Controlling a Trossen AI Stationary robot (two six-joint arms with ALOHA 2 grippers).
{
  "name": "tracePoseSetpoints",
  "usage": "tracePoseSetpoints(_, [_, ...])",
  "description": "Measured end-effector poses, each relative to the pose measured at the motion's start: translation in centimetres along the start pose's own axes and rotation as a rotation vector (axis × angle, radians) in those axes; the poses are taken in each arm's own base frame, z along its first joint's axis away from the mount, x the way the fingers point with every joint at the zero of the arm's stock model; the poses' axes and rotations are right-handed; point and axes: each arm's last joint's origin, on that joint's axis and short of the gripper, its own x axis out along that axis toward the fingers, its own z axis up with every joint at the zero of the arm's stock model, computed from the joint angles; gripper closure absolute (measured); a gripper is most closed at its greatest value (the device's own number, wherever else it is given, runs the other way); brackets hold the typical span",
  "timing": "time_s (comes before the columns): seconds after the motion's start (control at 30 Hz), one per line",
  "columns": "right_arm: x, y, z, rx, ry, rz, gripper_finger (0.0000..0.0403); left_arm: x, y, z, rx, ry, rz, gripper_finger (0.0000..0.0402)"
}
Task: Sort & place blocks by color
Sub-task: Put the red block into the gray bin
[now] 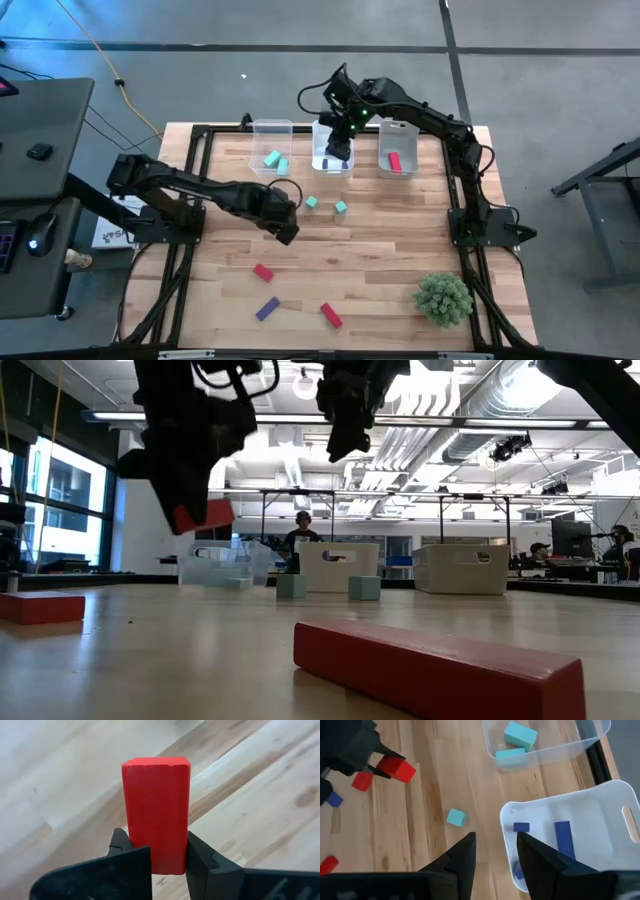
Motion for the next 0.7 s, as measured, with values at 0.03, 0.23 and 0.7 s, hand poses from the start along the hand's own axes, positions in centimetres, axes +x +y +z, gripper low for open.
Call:
tracePoseSetpoints(0.03, [0.0,0.1,0.0,0.009,0.0,0.001,0.0269,-0.3,0.1,0.2,0.03,-0.01,-0.013,0.0376])
tracePoseSetpoints(0.23, [0.3,0.9,0.2,0.092,0.001,0.034,0.0269,-2.1,1.1,1.2,0.238,-0.063,-0.068,0.0376])
tracePoseSetpoints(0.7, [1.5,5.7,1.3,-0.07,-0.044,0.148,0.0269,-5.3,4.0,3.7,0.618,-0.154,-0.236,0.0376])
